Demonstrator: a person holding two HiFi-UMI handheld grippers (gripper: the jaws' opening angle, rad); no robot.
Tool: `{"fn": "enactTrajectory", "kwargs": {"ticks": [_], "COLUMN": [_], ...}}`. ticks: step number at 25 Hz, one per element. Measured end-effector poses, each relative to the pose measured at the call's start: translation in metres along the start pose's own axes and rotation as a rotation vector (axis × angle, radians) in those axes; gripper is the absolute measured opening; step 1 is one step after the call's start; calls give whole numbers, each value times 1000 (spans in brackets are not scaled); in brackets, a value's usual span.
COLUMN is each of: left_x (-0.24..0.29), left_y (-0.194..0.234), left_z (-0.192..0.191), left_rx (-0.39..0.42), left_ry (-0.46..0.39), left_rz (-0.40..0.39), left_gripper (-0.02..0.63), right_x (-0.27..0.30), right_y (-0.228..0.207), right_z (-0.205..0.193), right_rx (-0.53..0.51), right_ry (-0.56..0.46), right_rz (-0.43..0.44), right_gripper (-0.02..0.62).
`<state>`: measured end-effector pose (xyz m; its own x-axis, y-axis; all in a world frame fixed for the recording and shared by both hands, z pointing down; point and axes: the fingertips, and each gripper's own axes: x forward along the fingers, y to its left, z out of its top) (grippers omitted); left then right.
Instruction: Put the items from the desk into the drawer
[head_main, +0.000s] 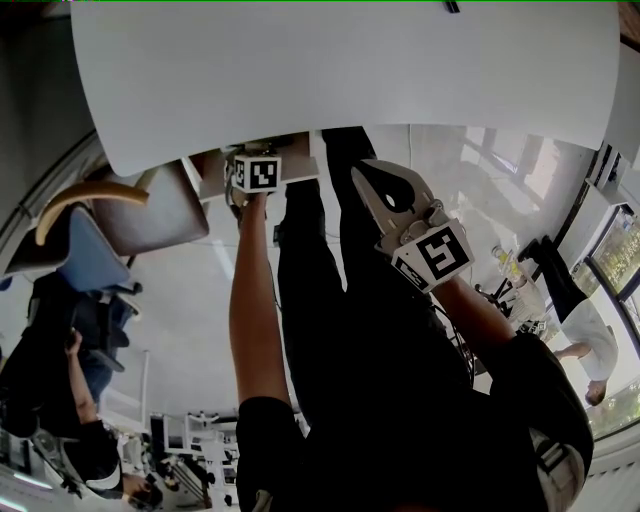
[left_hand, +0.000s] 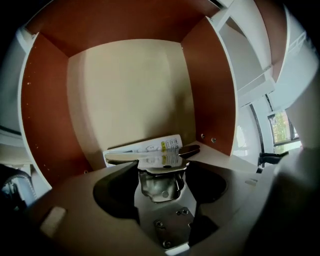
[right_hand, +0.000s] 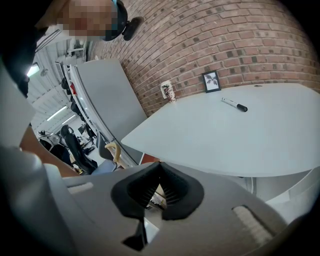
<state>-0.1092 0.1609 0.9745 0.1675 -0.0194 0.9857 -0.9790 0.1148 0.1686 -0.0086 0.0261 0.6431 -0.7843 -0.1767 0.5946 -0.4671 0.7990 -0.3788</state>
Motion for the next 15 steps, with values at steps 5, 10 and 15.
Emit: {"fn": "enactTrajectory", "kwargs": {"ticks": [5, 10, 15], "left_x": [0, -9, -31], "left_y": [4, 2, 8], "left_z": [4, 0, 0], "left_rx": [-21, -19, -67], "left_ry": [4, 6, -44], "left_rz": [-4, -16, 28], "left_gripper": [356, 360, 311], "right_x": [1, -3, -9], "right_y": [0, 1, 7], "right_z": [4, 4, 12], "right_rx": [-1, -10, -24], "right_ry": [-8, -15, -33], "right_rz": [2, 1, 2], "right_gripper": [3, 3, 3]}}
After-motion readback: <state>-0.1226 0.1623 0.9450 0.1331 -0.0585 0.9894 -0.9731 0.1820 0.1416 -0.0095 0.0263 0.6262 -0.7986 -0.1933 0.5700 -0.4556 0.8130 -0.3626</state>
